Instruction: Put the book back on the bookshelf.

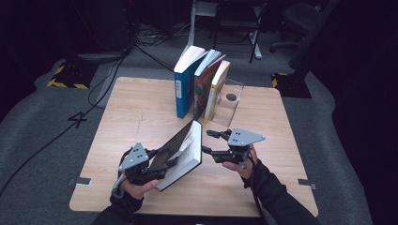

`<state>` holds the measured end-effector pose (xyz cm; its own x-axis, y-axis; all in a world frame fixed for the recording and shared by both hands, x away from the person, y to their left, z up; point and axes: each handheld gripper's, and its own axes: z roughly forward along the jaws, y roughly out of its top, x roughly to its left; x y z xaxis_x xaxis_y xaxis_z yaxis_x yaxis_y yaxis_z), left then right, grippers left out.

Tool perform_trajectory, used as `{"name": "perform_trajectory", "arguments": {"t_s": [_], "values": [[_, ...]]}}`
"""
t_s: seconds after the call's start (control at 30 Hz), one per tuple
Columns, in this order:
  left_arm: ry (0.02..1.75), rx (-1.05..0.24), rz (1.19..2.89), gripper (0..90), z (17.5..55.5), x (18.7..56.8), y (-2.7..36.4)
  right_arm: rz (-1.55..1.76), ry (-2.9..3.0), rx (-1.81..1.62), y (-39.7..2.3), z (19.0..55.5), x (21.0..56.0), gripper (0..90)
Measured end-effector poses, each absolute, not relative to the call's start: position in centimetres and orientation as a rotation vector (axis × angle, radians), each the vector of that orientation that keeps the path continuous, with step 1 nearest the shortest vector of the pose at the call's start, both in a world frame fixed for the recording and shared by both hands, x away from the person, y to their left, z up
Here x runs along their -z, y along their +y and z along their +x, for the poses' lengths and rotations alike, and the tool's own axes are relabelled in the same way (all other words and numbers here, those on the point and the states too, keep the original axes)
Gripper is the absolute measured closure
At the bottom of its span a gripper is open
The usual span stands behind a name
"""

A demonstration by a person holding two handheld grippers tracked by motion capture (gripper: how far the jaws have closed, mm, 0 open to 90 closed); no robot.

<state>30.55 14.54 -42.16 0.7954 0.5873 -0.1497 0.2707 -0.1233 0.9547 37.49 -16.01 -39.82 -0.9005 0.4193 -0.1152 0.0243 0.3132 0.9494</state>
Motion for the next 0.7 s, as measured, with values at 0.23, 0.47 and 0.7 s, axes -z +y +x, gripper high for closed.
{"name": "perform_trajectory", "arguments": {"t_s": [0.23, 0.47, 0.7], "values": [[0.587, -0.262, 1.741, 45.1, 32.7, 42.4, 11.1, 0.477, 2.171, -1.604, -19.3, 37.4, 38.9, 45.3], [0.529, -0.246, 1.754, 44.0, 34.0, 42.7, 9.7, 0.499, 2.152, -1.565, -20.6, 37.5, 38.4, 45.6], [0.501, -0.29, 1.812, 42.9, 32.8, 43.0, 10.1, 0.459, 2.165, -1.563, -20.2, 36.6, 38.5, 44.4]]}}
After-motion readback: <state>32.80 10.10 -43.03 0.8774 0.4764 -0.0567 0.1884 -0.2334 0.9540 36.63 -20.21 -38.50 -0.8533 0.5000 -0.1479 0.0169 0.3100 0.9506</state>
